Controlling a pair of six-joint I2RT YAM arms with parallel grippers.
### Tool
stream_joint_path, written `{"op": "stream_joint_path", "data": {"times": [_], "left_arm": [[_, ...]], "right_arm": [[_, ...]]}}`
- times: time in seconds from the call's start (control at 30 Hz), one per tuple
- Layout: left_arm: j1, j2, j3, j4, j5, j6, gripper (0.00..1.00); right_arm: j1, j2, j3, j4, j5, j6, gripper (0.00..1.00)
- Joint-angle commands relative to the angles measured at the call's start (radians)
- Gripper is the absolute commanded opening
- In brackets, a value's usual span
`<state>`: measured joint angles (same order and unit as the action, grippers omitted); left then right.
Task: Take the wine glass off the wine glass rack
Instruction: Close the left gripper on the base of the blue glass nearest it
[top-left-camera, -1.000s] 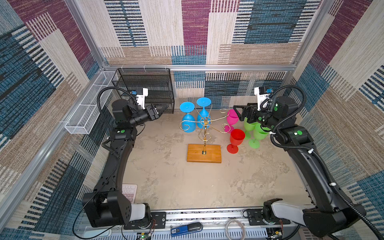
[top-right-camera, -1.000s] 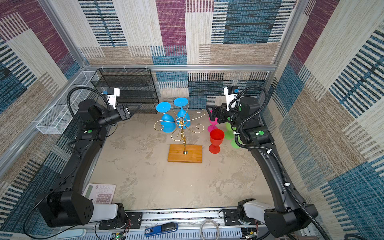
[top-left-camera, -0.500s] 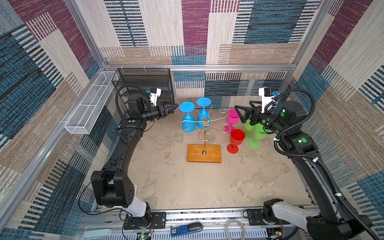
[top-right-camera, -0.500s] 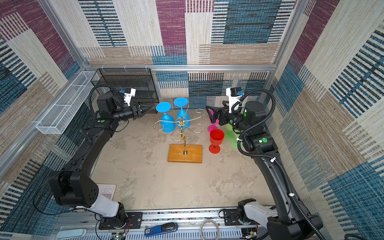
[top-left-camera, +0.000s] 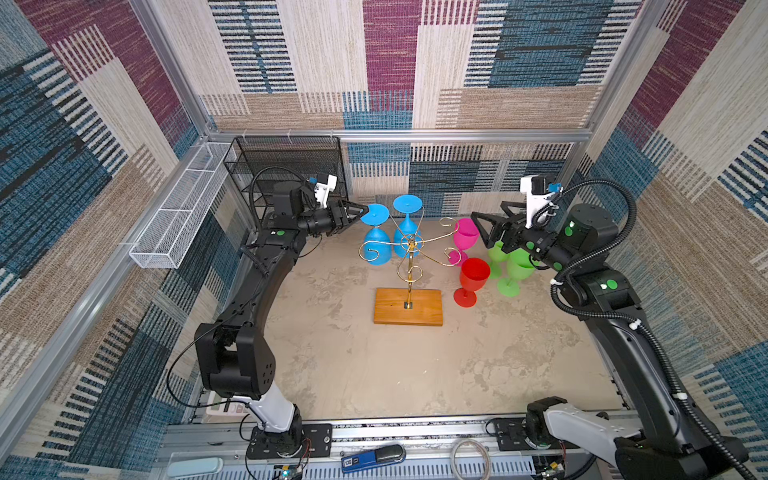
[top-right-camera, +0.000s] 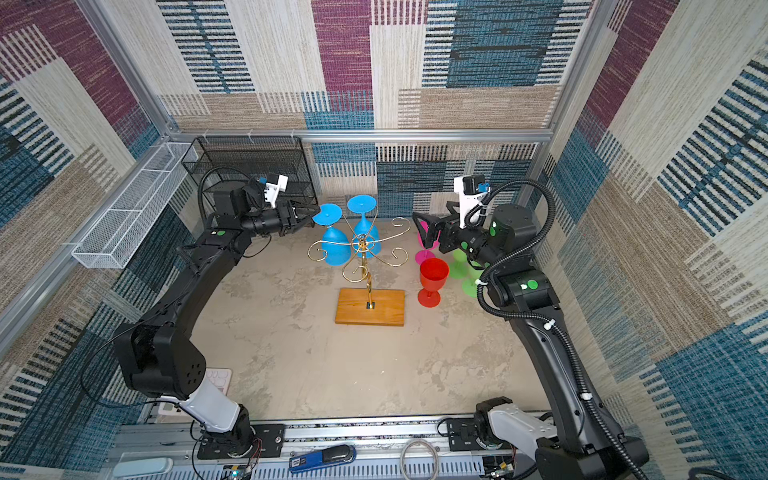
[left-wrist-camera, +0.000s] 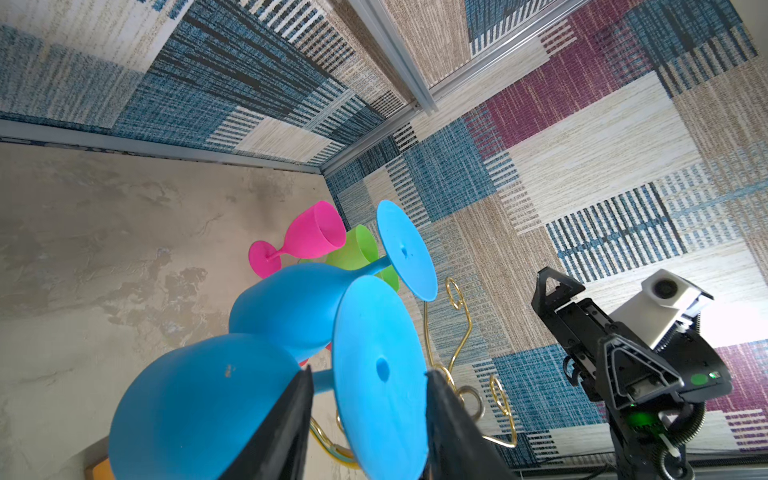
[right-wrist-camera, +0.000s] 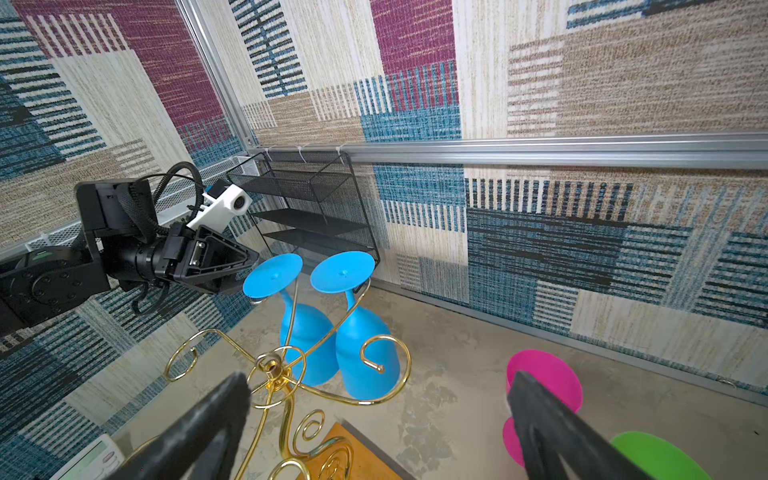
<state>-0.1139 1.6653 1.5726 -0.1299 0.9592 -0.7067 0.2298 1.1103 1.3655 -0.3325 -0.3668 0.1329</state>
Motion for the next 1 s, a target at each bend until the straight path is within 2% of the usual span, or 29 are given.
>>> {"op": "stream_joint_path", "data": {"times": [0.0,0.13,0.43,0.97], "left_arm": [[-0.004,0.003,0.009,-0.009,-0.005,0.01,0.46],[-0.009,0.002,0.01,-0.015,-0.008,0.016,0.44],[-0.013,0.001,0.012,-0.022,0.014,0.011,0.29],[-0.013,-0.012,0.026,-0.047,0.046,0.003,0.11]], "right_arm": [[0.0,-0.004,-0.001,0.039,-0.013,0.0,0.99],[0.002,-0.003,-0.001,0.039,-0.012,-0.001,0.99],[0.001,-0.019,-0.018,0.044,0.001,0.002,1.0],[0.001,-0.026,-0.029,0.049,0.007,0.002,1.0]]}}
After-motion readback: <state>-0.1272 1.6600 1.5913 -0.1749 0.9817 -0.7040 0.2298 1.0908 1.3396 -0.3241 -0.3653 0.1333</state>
